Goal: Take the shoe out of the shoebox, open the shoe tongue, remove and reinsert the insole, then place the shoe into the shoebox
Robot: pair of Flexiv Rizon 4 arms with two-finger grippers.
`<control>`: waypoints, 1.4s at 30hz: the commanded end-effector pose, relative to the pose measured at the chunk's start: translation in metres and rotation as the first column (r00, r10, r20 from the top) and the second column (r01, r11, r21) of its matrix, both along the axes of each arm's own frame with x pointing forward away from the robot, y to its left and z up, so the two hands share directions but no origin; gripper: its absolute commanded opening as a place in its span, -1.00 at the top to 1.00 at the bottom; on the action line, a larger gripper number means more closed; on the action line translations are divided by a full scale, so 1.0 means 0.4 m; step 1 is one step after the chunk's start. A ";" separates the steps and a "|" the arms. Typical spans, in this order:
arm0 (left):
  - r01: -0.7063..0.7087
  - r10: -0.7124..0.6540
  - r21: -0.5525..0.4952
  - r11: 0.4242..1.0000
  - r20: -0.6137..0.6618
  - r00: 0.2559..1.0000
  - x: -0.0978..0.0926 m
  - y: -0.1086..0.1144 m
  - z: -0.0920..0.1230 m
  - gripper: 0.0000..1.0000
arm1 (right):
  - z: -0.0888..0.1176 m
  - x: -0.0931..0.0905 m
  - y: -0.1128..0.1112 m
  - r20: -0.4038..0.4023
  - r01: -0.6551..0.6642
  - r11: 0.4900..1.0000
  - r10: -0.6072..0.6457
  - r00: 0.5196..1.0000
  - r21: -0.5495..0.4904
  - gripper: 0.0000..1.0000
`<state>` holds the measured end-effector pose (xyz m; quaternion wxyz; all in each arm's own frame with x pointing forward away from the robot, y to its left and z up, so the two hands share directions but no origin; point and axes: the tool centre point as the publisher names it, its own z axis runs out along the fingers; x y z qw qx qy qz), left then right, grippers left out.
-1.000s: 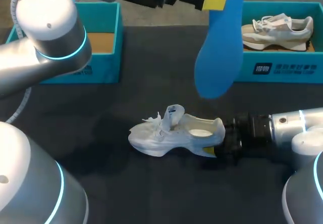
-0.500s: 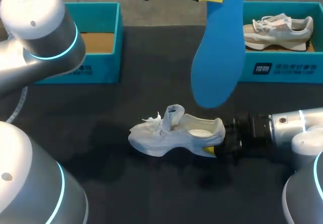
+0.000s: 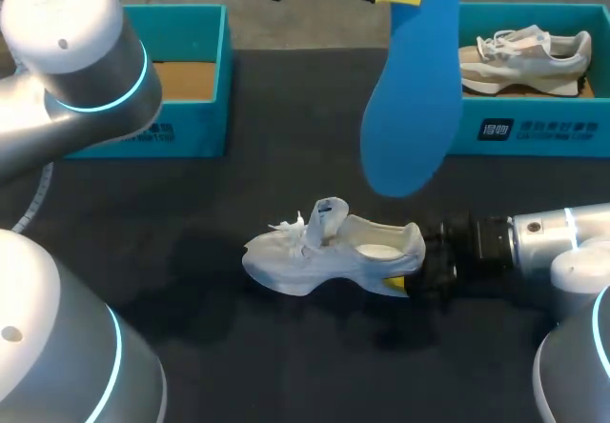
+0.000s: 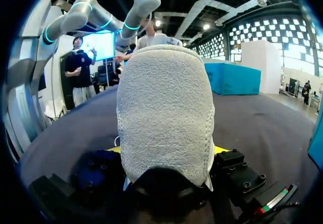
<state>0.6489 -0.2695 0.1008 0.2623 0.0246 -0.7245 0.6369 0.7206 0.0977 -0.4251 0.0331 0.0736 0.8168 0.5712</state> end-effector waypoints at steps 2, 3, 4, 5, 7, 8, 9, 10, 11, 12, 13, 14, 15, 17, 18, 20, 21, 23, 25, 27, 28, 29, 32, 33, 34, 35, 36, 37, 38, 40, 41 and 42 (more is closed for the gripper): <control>-0.001 0.001 -0.015 1.000 -0.002 1.000 -0.020 -0.003 0.025 1.00 | -0.003 -0.001 0.002 0.000 0.001 1.000 -0.001 1.000 -0.003 1.00; -0.002 0.002 -0.015 1.000 -0.001 1.000 -0.025 -0.004 0.030 1.00 | -0.003 -0.001 0.002 0.000 0.001 1.000 -0.001 1.000 -0.003 1.00; -0.002 0.002 -0.013 1.000 0.000 1.000 -0.031 -0.004 0.034 1.00 | -0.003 -0.001 0.002 0.000 0.001 1.000 -0.001 1.000 -0.003 1.00; -0.003 0.002 -0.015 1.000 -0.002 1.000 -0.034 -0.003 0.040 1.00 | -0.003 -0.001 0.002 0.000 0.001 1.000 -0.001 1.000 -0.003 1.00; -0.005 0.005 -0.015 1.000 -0.007 1.000 -0.041 -0.004 0.048 1.00 | -0.003 -0.001 0.002 0.000 0.001 1.000 -0.001 1.000 -0.003 1.00; -0.009 0.009 -0.013 1.000 -0.008 1.000 -0.044 -0.004 0.052 1.00 | -0.003 -0.001 0.002 0.000 0.001 1.000 -0.001 1.000 -0.003 1.00; -0.013 0.013 -0.010 1.000 -0.010 1.000 -0.047 -0.004 0.058 1.00 | -0.003 -0.001 0.002 0.000 0.001 1.000 -0.001 1.000 -0.003 1.00; -0.013 0.013 -0.010 1.000 -0.010 1.000 -0.047 -0.004 0.058 1.00 | -0.003 -0.001 0.002 0.000 0.001 1.000 -0.001 1.000 -0.003 1.00; -0.019 0.019 -0.008 1.000 -0.014 1.000 -0.051 -0.004 0.067 1.00 | -0.003 -0.001 0.002 0.000 0.001 1.000 -0.001 1.000 -0.003 1.00; -0.021 0.021 -0.007 1.000 -0.014 1.000 -0.053 -0.004 0.073 1.00 | -0.003 -0.001 0.002 0.000 0.001 1.000 -0.001 1.000 -0.003 1.00; -0.023 0.023 -0.009 1.000 -0.025 0.999 -0.054 -0.004 0.078 1.00 | -0.003 -0.001 0.002 0.000 0.001 1.000 -0.001 1.000 -0.003 1.00; -0.023 0.022 -0.006 1.000 -0.027 0.999 -0.056 -0.003 0.083 1.00 | -0.003 -0.001 0.002 0.000 0.001 1.000 -0.001 1.000 -0.003 1.00; -0.027 0.027 -0.005 1.000 -0.027 0.999 -0.056 -0.003 0.088 1.00 | -0.003 -0.001 0.002 0.000 0.001 1.000 -0.001 1.000 -0.003 1.00; -0.025 0.024 -0.008 1.000 -0.034 0.999 -0.059 -0.001 0.099 1.00 | -0.003 -0.001 0.002 0.000 0.001 1.000 -0.001 1.000 -0.003 1.00; -0.025 0.025 -0.008 1.000 -0.033 0.999 -0.060 0.001 0.103 1.00 | -0.003 -0.001 0.002 0.000 0.001 1.000 -0.001 1.000 -0.003 1.00; -0.016 0.015 -0.012 1.000 -0.041 0.999 -0.064 0.003 0.111 1.00 | -0.003 -0.001 0.002 0.000 0.001 1.000 -0.001 1.000 -0.003 1.00; -0.016 0.016 -0.013 1.000 -0.040 0.999 -0.065 0.004 0.114 1.00 | -0.003 -0.001 0.002 0.000 0.001 1.000 -0.001 1.000 -0.003 1.00; -0.010 0.010 -0.013 1.000 -0.042 0.999 -0.073 0.006 0.121 1.00 | -0.003 -0.001 0.002 0.000 0.001 1.000 -0.001 1.000 -0.003 1.00; -0.010 0.009 -0.014 1.000 -0.045 0.999 -0.079 0.010 0.127 1.00 | -0.003 -0.001 0.002 0.000 0.001 1.000 -0.001 1.000 -0.003 1.00; -0.013 0.012 -0.013 1.000 -0.054 0.998 -0.083 0.013 0.134 1.00 | -0.003 -0.001 0.002 0.000 0.001 1.000 -0.001 1.000 -0.003 1.00; -0.014 0.013 -0.015 1.000 -0.064 0.998 -0.085 0.014 0.137 1.00 | -0.003 -0.001 0.002 0.000 0.001 1.000 -0.001 1.000 -0.003 1.00; -0.015 0.014 -0.016 1.000 -0.070 0.997 -0.088 0.016 0.141 1.00 | -0.003 -0.001 0.002 0.000 0.001 1.000 -0.001 1.000 -0.003 1.00; -0.023 0.021 -0.019 1.000 -0.089 0.996 -0.096 0.025 0.154 1.00 | -0.003 -0.001 0.002 0.000 0.001 1.000 -0.001 1.000 -0.003 1.00; -0.030 0.028 -0.023 0.999 -0.095 0.995 -0.102 0.029 0.159 1.00 | -0.003 -0.001 0.002 0.000 0.001 1.000 -0.001 1.000 -0.003 1.00; -0.033 0.031 -0.024 0.999 -0.095 0.995 -0.108 0.032 0.164 1.00 | -0.003 -0.001 0.002 0.000 0.001 1.000 -0.001 1.000 -0.003 1.00; -0.037 0.034 -0.029 0.999 -0.098 0.995 -0.115 0.036 0.168 1.00 | -0.003 -0.001 0.002 0.000 0.001 1.000 -0.001 1.000 -0.003 1.00; -0.041 0.037 -0.035 0.999 -0.102 0.994 -0.120 0.038 0.173 1.00 | -0.003 -0.001 0.002 0.000 0.001 1.000 -0.001 1.000 -0.003 1.00; -0.041 0.038 -0.035 0.999 -0.102 0.994 -0.125 0.040 0.176 1.00 | -0.003 -0.001 0.002 0.000 0.001 1.000 -0.001 1.000 -0.003 1.00; -0.042 0.038 -0.035 0.998 -0.103 0.994 -0.132 0.041 0.181 1.00 | -0.003 -0.001 0.002 0.000 0.001 1.000 -0.001 1.000 -0.003 1.00; -0.016 0.013 -0.027 1.000 -0.104 0.995 -0.145 0.044 0.189 1.00 | -0.003 -0.001 0.002 0.000 0.001 1.000 -0.001 1.000 -0.003 1.00; -0.014 0.011 -0.022 1.000 -0.106 0.994 -0.150 0.046 0.191 1.00 | -0.003 -0.001 0.002 0.000 0.001 1.000 -0.001 1.000 -0.003 1.00; -0.007 0.005 -0.015 1.000 -0.107 0.994 -0.154 0.049 0.194 1.00 | -0.003 -0.001 0.002 0.000 0.001 1.000 -0.001 1.000 -0.003 1.00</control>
